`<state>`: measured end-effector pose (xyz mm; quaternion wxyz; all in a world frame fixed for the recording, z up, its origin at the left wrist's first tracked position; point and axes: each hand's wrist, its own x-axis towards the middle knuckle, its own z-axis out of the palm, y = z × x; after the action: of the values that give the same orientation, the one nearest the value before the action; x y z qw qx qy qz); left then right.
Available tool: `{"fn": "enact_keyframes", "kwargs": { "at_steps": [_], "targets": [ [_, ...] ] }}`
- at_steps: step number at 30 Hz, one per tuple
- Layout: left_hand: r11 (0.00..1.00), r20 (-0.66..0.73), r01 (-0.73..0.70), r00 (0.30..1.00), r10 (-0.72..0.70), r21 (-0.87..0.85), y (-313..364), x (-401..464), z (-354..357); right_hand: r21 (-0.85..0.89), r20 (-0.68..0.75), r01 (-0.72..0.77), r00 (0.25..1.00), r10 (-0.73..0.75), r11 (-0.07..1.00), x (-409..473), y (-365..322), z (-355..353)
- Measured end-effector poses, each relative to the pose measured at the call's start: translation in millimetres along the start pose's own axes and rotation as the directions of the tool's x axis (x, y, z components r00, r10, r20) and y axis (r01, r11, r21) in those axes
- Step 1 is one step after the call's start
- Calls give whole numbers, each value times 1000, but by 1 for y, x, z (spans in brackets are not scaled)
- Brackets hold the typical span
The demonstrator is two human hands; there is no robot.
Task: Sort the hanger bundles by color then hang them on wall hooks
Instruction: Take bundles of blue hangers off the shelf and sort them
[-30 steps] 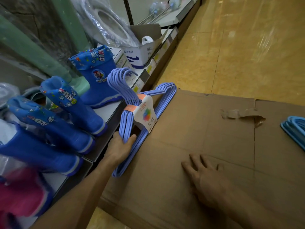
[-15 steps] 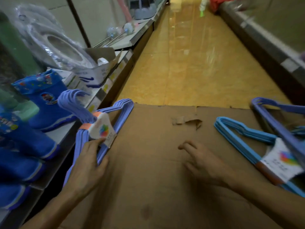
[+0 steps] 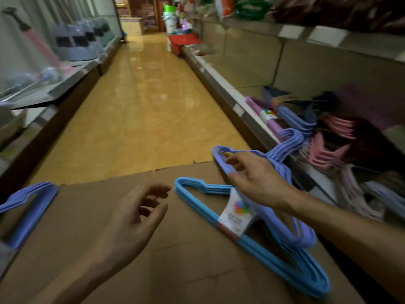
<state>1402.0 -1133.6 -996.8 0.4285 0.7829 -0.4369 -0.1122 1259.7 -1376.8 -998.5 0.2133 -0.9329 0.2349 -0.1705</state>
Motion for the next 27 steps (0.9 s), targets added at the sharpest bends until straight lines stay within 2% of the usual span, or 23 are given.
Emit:
{"fn": "enact_keyframes", "kwargs": {
  "at_steps": [4, 9, 16, 22, 27],
  "targets": [
    [988, 43, -30, 998, 37, -148, 32, 24, 39, -17, -81, -175, 981, 173, 984, 12, 42, -38],
    [961, 102, -66, 990, 96, -270, 61, 54, 78, -78, -170, -302, 943, 286, 950, 53, 84, -79],
    [940, 122, -1, 991, 46, -342, 74, 87, 107, -319, -176, -548, 836, 520, 773, 113, 142, -114],
    [917, 128, 75, 991, -27, -392, 67, 96, 122, -373, -103, -597, 787, 608, 710, 131, 163, -109],
    [905, 174, 139, 982, -74, -401, 64, 96, 139, -413, -126, -597, 785, 606, 687, 134, 167, -104]
  ]
}}
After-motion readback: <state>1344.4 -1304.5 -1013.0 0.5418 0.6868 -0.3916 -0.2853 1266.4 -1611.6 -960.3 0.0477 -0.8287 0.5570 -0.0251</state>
